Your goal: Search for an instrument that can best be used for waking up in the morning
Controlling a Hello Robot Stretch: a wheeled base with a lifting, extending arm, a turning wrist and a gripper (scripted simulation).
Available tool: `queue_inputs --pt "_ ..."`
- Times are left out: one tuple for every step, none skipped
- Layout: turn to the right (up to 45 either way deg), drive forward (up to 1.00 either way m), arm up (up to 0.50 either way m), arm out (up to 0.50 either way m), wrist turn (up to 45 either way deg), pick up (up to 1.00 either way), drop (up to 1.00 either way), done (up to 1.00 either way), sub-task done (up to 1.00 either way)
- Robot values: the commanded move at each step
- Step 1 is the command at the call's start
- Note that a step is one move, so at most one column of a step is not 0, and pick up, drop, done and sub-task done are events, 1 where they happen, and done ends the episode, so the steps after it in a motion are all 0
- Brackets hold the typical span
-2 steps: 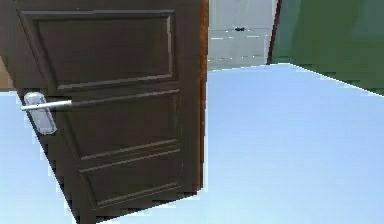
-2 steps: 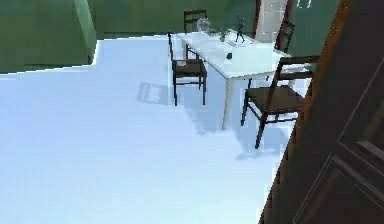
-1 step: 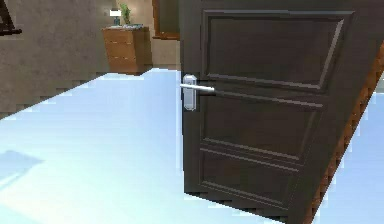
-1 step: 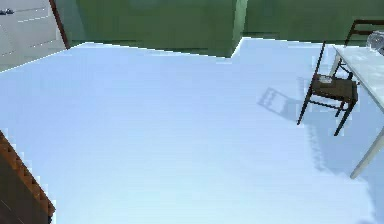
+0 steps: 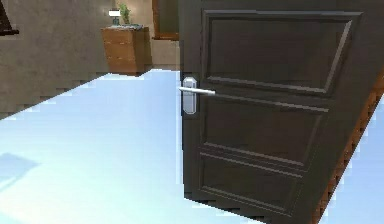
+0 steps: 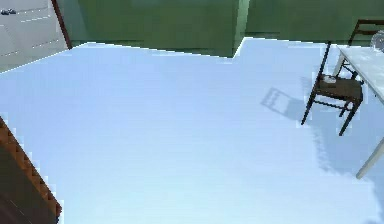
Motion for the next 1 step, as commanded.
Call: queue_inputs --pt "-45.0 0.00 0.00 0.00 0.0 0.00 0.00 0.00 0.00"
